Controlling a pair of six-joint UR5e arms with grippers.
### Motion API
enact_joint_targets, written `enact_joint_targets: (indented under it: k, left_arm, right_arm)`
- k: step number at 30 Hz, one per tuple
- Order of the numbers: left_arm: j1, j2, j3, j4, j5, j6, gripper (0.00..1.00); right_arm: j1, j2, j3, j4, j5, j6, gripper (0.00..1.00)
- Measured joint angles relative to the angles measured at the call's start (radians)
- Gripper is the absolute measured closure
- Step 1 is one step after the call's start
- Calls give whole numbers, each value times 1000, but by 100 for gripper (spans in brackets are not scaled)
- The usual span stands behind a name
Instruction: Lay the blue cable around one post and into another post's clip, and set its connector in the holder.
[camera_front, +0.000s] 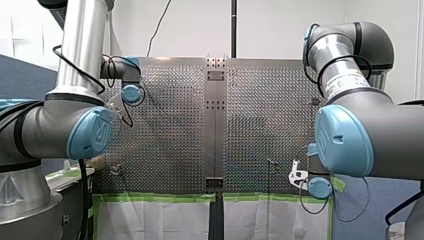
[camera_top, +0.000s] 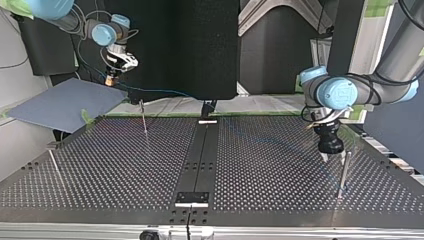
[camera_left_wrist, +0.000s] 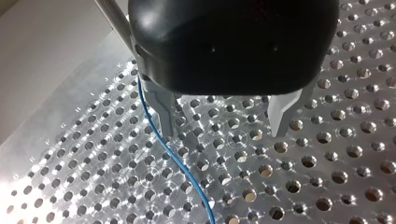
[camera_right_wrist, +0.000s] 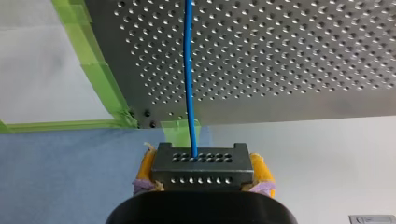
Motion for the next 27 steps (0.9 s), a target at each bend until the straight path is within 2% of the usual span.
enact_joint_targets:
  k: [7, 11, 18, 23, 27]
  left_arm:
    - [-2, 0, 0, -1, 1, 1, 0]
    - [-4, 0, 0, -1, 2, 1, 0]
    - [-5, 0, 0, -4, 3, 1, 0]
    - [-9, 0, 0, -7, 4, 2, 0]
    - [-12, 0, 0, -10, 3, 2, 0]
  right_arm:
    - [-5, -64, 31, 8, -10, 6, 73]
    - [-8, -108, 33, 2, -40, 17, 73]
    - [-10, -161, 34, -10, -98, 19, 73]
    - [-11, -167, 34, -1, -141, 16, 73]
    - [-13, -167, 34, 27, -153, -4, 73]
